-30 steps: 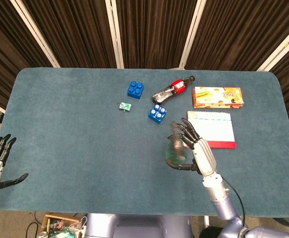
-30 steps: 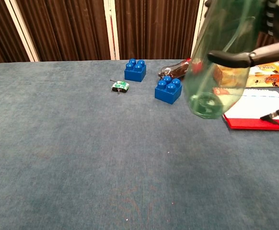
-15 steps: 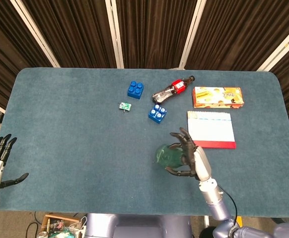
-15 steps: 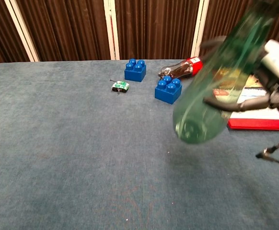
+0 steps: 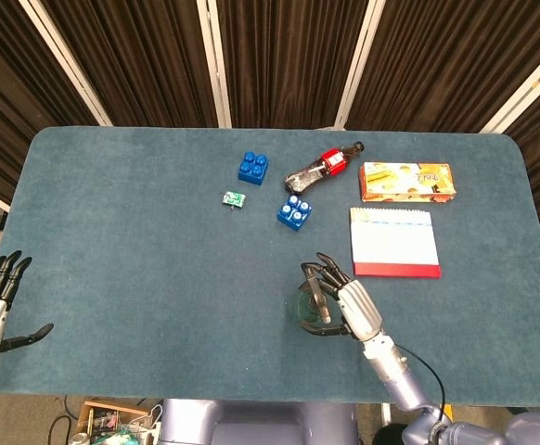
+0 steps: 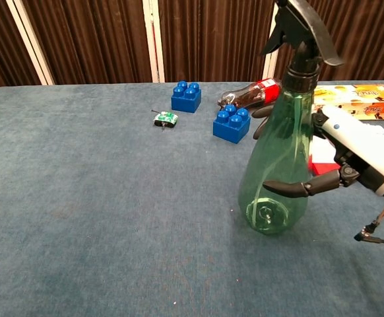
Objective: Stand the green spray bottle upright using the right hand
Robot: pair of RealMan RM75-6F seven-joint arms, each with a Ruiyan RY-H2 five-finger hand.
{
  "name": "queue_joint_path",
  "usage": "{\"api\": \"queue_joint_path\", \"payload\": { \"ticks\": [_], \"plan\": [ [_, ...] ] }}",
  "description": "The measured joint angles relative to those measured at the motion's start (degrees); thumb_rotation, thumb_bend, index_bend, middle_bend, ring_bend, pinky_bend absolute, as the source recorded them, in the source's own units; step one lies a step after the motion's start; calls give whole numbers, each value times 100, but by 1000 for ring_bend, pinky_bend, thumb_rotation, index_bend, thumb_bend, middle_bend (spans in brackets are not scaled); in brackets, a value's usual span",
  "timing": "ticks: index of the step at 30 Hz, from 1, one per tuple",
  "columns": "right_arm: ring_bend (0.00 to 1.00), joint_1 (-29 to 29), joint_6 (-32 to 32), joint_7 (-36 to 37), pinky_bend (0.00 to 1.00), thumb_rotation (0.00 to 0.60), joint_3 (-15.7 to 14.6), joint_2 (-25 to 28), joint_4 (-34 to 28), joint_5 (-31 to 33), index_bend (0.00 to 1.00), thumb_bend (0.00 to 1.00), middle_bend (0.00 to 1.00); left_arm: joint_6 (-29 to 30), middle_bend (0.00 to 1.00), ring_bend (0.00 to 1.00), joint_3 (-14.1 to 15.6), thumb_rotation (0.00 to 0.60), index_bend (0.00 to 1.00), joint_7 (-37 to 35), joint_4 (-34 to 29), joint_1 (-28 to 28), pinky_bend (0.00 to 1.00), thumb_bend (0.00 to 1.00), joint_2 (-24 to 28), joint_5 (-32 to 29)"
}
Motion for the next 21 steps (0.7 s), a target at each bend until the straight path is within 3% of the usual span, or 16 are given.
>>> {"api": "queue_joint_path", "payload": {
  "ticks": [3, 5, 6, 8, 11, 12, 15, 21],
  "plan": [
    [0, 11, -85, -76, 220, 600, 19, 105, -134, 68, 939, 592, 173, -14, 0, 0, 5, 600, 0, 10, 1, -5, 39, 5, -2, 3],
    [0, 16, -150, -134, 203, 600, 31, 156, -188, 121, 830, 585, 139, -26, 0, 0, 12, 600, 0, 21, -1, -10, 39, 5, -5, 13],
    [0, 19, -187, -158, 192, 600, 31, 181, -211, 133, 744, 569, 107, -28, 0, 0, 12, 600, 0, 24, -3, -11, 39, 5, -5, 13],
    [0, 29, -259, -237, 153, 600, 26, 250, -258, 155, 442, 503, 21, -29, 0, 0, 11, 600, 0, 23, -4, -10, 39, 5, -5, 8],
    [0, 43, -368, -296, 114, 600, 12, 353, -344, 190, 150, 445, 0, -48, 0, 0, 5, 600, 0, -5, -6, -13, 39, 5, 2, -19],
    [0, 47, -407, -290, 110, 600, 8, 388, -387, 208, 101, 436, 0, -55, 0, 0, 0, 600, 0, -9, -5, -15, 39, 5, 5, -35],
    [0, 62, -560, -308, 91, 600, 3, 526, -541, 288, 4, 404, 0, -74, 0, 0, -7, 600, 0, -17, -6, -18, 39, 5, 11, -55],
    [0, 73, -757, -630, 72, 600, -8, 741, -785, 397, 0, 365, 0, -69, 0, 0, 0, 600, 0, -14, -3, -13, 39, 4, 9, -50]
  ]
}}
